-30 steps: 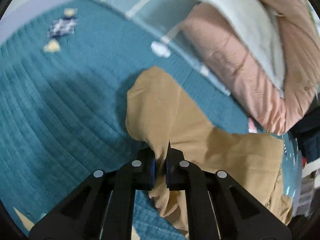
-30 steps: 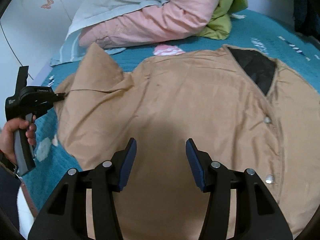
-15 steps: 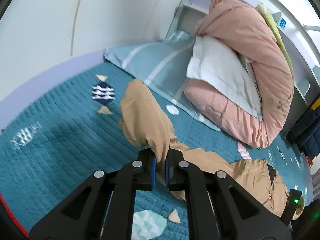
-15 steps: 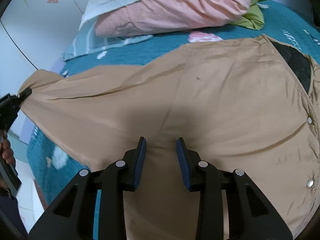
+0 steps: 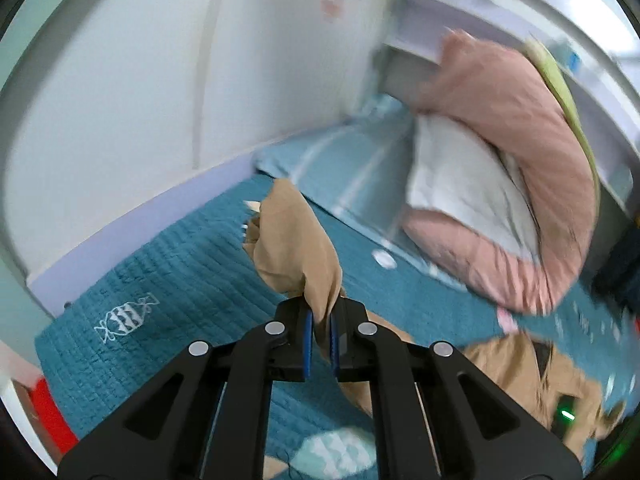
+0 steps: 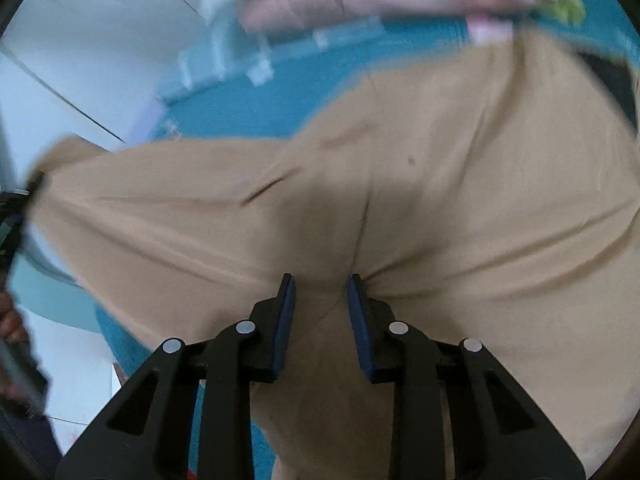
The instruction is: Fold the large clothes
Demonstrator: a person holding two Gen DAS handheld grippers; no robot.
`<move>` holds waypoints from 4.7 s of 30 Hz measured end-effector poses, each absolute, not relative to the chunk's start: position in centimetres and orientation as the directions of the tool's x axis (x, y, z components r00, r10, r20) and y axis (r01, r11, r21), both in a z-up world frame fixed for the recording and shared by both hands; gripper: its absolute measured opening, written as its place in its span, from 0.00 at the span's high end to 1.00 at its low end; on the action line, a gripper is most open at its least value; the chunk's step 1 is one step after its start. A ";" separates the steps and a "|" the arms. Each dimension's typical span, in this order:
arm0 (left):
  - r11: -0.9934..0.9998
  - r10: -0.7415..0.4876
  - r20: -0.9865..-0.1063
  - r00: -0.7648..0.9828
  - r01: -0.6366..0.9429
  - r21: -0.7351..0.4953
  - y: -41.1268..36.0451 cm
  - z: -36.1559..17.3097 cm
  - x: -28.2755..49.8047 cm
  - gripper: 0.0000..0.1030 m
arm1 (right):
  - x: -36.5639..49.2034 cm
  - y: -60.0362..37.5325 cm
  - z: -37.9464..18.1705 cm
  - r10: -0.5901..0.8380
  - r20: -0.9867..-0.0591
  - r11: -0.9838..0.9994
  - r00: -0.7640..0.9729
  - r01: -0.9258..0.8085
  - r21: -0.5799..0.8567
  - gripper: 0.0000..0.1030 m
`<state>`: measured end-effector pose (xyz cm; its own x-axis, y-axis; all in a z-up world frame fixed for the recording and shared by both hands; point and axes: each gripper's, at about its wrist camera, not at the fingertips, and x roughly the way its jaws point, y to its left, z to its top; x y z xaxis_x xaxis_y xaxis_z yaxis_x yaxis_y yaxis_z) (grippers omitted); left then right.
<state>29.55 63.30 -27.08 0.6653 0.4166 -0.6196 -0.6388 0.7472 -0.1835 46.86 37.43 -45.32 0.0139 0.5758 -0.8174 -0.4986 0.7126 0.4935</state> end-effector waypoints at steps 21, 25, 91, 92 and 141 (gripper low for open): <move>0.974 -0.065 -0.645 0.761 -0.094 -0.208 23.3 -31.5 52.9 0.94 | 52.5 -2.0 -39.4 0.333 -0.802 0.936 0.496 -0.277 0.217 0.78; 0.982 -0.068 -0.750 0.658 -0.087 -0.166 18.6 -37.9 56.6 0.94 | 52.5 -9.8 -39.9 0.231 -0.810 0.972 0.539 -0.156 0.173 0.78; 0.807 0.102 -0.712 0.695 -0.476 -0.350 37.6 -37.6 36.0 0.20 | 46.7 19.7 -40.8 0.637 -0.709 0.682 0.302 -0.648 0.337 0.31; 0.814 0.088 -0.704 0.704 -0.458 -0.357 37.2 -37.1 36.5 0.20 | 46.6 19.1 -39.9 0.642 -0.702 0.682 0.309 -0.648 0.338 0.31; 0.888 -0.041 -0.947 0.318 -0.424 -0.180 46.0 -45.7 55.6 0.64 | 75.7 5.9 -49.6 0.314 -0.942 0.933 0.116 -0.223 0.283 0.80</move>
